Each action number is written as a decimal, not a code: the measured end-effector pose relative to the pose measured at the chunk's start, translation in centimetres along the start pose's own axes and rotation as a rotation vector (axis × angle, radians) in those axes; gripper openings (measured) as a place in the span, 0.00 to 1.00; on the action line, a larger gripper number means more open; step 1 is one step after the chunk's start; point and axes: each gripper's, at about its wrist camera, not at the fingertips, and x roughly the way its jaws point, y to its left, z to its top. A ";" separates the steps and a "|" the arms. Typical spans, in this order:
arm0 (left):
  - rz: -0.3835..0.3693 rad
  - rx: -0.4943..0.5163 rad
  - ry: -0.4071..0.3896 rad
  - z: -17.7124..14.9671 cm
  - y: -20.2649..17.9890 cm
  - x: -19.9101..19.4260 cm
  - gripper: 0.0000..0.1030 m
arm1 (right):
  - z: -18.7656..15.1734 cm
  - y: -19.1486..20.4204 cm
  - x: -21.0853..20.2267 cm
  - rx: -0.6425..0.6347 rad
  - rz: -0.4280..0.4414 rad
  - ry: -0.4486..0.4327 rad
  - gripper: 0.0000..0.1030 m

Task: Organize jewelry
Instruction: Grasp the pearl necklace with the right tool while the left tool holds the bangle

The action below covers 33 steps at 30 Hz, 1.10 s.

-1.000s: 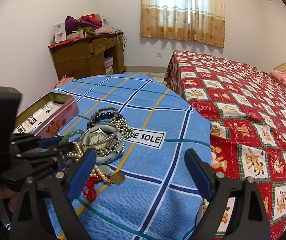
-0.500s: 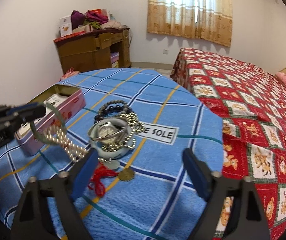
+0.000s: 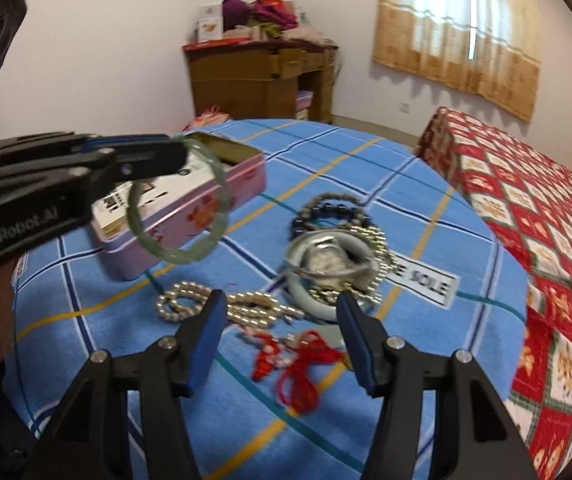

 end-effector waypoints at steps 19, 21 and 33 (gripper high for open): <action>0.038 -0.095 -0.018 -0.5 3.6 -0.6 0.10 | 0.4 2.2 4.2 -0.065 0.092 0.149 0.55; 0.037 -0.107 -0.017 -0.5 4.1 -0.6 0.10 | 0.3 2.4 4.1 -0.067 0.128 0.157 0.51; 0.043 -0.145 -0.024 -0.6 5.6 -1.1 0.10 | 0.2 3.3 2.8 -0.048 0.192 0.114 0.08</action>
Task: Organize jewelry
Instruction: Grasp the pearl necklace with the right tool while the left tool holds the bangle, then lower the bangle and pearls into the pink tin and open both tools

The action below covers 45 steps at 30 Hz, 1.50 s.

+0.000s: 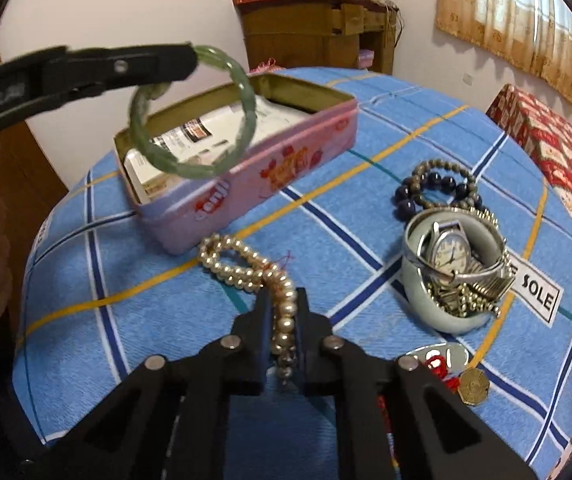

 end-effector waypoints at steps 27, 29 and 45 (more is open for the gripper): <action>0.066 -0.039 0.017 2.5 5.2 1.6 0.10 | 8.1 0.5 -3.6 -0.034 -0.052 -0.185 0.08; 0.071 -0.037 0.022 2.9 5.5 2.1 0.10 | 9.0 0.6 -3.3 -0.036 -0.057 -0.195 0.08; 0.090 -0.002 0.093 4.9 7.4 7.2 0.10 | 12.2 -1.3 2.8 0.045 -0.092 -0.191 0.08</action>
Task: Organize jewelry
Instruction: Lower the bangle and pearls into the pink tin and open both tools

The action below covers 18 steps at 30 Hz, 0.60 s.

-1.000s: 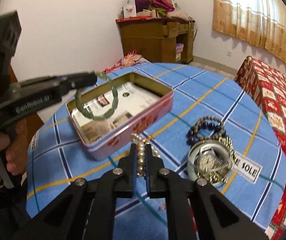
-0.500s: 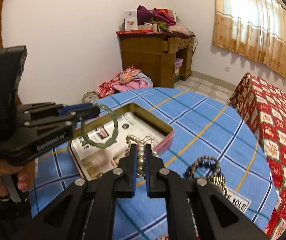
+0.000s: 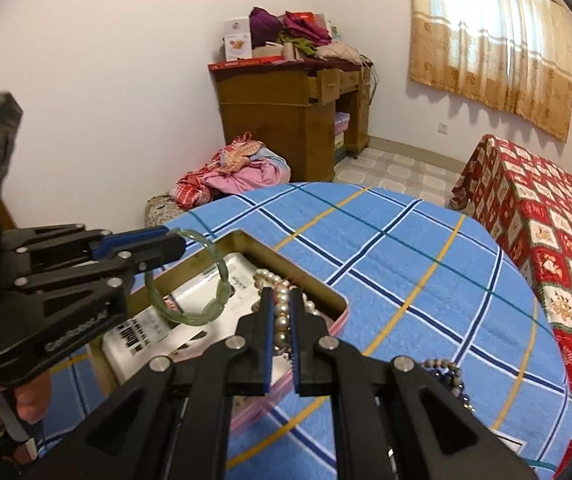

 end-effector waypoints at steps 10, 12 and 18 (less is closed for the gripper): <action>0.027 0.018 0.033 -0.2 0.4 2.6 0.10 | -1.4 0.6 2.5 -0.012 -0.029 0.041 0.08; 0.032 0.022 0.044 -0.3 0.5 3.0 0.10 | -1.5 0.7 2.5 -0.011 -0.031 0.043 0.08; 0.037 0.022 0.065 -0.6 0.6 3.9 0.10 | -1.3 1.0 2.6 -0.020 -0.039 0.044 0.08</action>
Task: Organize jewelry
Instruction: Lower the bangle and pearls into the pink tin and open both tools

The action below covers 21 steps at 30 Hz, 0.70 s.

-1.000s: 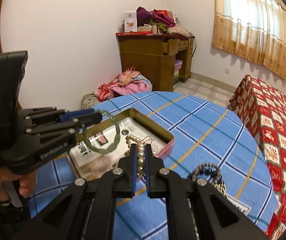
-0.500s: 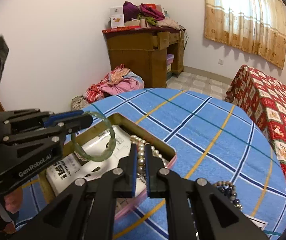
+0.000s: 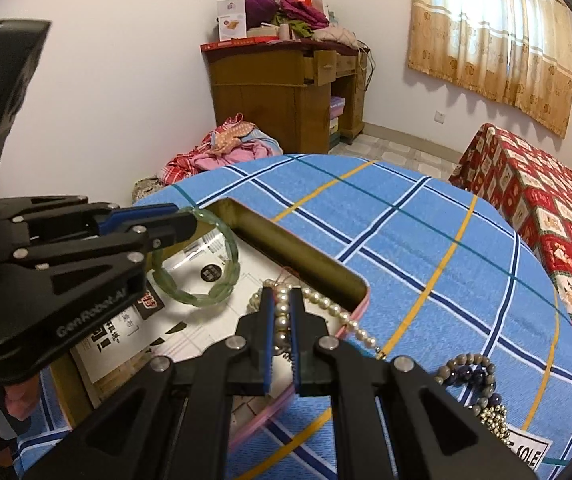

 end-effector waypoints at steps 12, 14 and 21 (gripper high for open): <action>0.009 0.002 0.005 -0.2 0.0 0.2 0.10 | -0.3 0.2 0.1 0.006 0.001 -0.006 0.09; 0.011 0.004 0.007 -0.2 0.0 0.3 0.10 | -0.4 0.3 0.1 0.003 0.000 -0.008 0.09; 0.012 0.007 0.011 -0.4 0.0 0.3 0.10 | -0.4 0.6 0.3 -0.002 -0.003 -0.007 0.09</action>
